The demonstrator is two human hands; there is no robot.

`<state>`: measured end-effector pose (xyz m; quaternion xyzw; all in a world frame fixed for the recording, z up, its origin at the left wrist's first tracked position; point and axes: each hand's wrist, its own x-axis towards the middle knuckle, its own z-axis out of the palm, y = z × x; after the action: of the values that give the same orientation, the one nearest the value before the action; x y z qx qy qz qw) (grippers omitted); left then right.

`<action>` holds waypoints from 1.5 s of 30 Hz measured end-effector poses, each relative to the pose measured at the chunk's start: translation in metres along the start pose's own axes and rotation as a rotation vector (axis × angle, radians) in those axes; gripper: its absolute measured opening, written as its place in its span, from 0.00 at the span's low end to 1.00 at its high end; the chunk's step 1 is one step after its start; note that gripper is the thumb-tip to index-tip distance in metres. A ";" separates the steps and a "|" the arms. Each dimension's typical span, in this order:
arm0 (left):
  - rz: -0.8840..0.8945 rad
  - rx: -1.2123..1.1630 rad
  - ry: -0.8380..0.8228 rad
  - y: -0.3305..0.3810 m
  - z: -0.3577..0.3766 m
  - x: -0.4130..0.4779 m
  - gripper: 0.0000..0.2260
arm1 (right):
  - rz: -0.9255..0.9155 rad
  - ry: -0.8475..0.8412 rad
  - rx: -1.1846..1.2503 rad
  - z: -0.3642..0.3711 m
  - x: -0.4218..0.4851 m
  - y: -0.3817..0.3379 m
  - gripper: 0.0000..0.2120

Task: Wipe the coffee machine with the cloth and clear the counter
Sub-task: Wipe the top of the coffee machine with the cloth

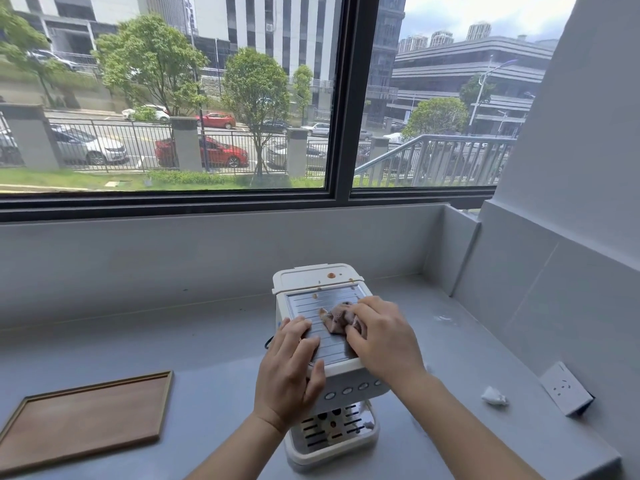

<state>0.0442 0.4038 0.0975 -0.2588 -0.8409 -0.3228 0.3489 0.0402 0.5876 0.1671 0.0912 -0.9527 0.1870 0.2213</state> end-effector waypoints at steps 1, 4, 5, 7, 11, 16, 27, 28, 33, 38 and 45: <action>0.001 0.000 0.002 0.000 0.001 0.000 0.12 | -0.063 -0.013 0.024 0.001 -0.007 -0.001 0.07; -0.012 -0.009 0.010 0.000 0.002 0.000 0.12 | -0.114 -0.038 0.053 -0.002 -0.015 0.011 0.06; -0.016 -0.012 0.014 0.000 0.002 0.000 0.11 | -0.060 -0.021 0.030 -0.003 -0.009 0.018 0.06; -0.019 -0.014 0.015 0.001 0.002 0.001 0.11 | 0.116 0.004 -0.002 -0.002 0.010 0.026 0.06; -0.009 0.000 0.000 0.000 0.001 0.002 0.11 | 0.241 -0.014 -0.061 0.008 0.044 0.017 0.10; 0.016 0.012 0.003 -0.002 0.001 -0.001 0.11 | 0.077 0.037 -0.069 0.007 0.021 0.013 0.07; 0.022 0.002 0.022 -0.004 0.004 0.001 0.12 | 0.167 0.095 0.188 -0.005 0.036 0.002 0.16; 0.017 0.003 0.024 -0.004 0.005 0.000 0.12 | 0.154 0.035 0.098 0.001 0.029 0.001 0.15; 0.032 -0.016 0.030 -0.006 0.006 0.000 0.13 | 0.059 0.020 -0.147 0.011 0.014 0.014 0.10; 0.020 0.000 0.022 -0.005 0.005 -0.001 0.12 | 0.239 -0.093 -0.089 0.011 0.063 0.006 0.12; 0.014 -0.005 0.024 -0.004 0.005 0.000 0.12 | 0.051 0.016 -0.117 0.018 0.025 0.012 0.10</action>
<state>0.0394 0.4046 0.0933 -0.2617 -0.8339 -0.3255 0.3608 0.0084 0.5890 0.1597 0.0525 -0.9623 0.1373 0.2291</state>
